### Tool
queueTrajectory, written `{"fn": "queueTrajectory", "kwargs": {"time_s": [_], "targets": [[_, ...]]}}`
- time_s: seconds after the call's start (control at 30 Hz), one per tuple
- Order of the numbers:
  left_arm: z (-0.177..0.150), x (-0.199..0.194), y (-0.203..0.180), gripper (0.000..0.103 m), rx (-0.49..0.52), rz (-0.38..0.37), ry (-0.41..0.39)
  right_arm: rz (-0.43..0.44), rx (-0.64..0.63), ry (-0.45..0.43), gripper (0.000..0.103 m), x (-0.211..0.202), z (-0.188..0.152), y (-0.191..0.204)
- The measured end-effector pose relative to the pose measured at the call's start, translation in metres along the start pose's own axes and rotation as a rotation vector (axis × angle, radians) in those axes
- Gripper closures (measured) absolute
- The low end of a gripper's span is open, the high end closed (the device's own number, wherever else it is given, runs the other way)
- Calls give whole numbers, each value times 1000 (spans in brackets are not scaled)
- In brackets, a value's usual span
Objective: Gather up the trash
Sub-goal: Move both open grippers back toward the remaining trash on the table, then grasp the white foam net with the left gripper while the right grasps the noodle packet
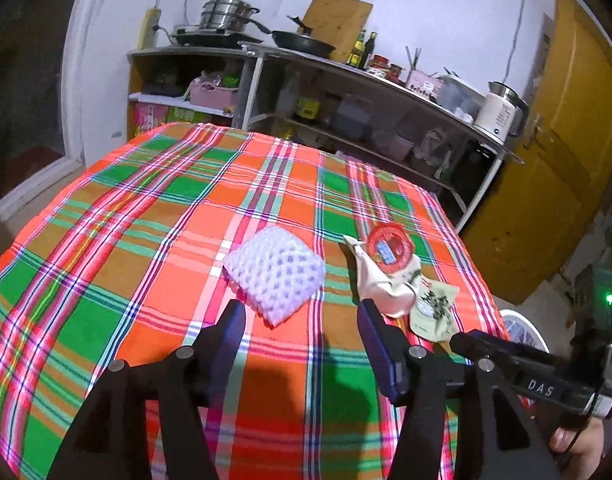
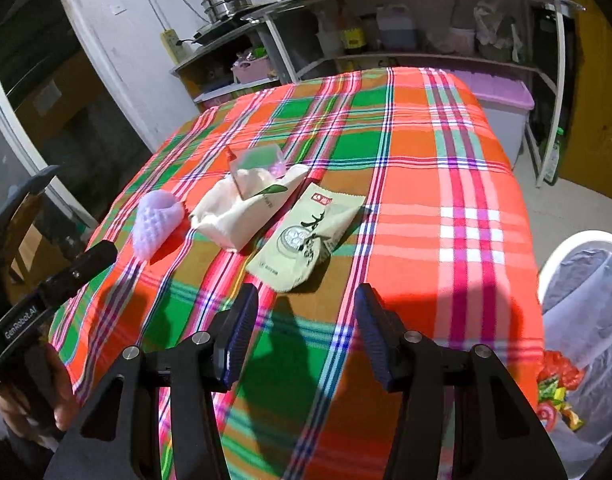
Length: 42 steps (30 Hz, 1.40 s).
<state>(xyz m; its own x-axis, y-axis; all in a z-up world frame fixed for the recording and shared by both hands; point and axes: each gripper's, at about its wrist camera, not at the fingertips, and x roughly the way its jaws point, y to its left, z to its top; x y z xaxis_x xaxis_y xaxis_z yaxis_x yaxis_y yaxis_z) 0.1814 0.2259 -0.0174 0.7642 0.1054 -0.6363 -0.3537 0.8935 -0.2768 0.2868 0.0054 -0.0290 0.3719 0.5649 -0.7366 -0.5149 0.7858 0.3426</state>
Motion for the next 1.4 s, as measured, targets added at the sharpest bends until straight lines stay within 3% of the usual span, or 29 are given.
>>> {"fn": "queueTrajectory", "kwargs": {"time_s": [0.23,0.43,0.67,0.93,1.03,1.4], "targets": [[11,20,2,44,-50,25,17,9,13,-11,59,8,12,1],[16,41,6,41,-105,76,41,-7,-8,6,82,19,15,4],[16,62,7,41,-100,139,76,7,-18,-16,86,13,12,-1],[12,59,3,69,-52,145,72,9,-7,-39,87,0,7,-11],[8,52,0,75,-40,134,65,5,-4,-51,87,-8,2,-15],[-12,6,-29,82,44,66,13,-13,24,-105,87,-51,-20,-24]]}}
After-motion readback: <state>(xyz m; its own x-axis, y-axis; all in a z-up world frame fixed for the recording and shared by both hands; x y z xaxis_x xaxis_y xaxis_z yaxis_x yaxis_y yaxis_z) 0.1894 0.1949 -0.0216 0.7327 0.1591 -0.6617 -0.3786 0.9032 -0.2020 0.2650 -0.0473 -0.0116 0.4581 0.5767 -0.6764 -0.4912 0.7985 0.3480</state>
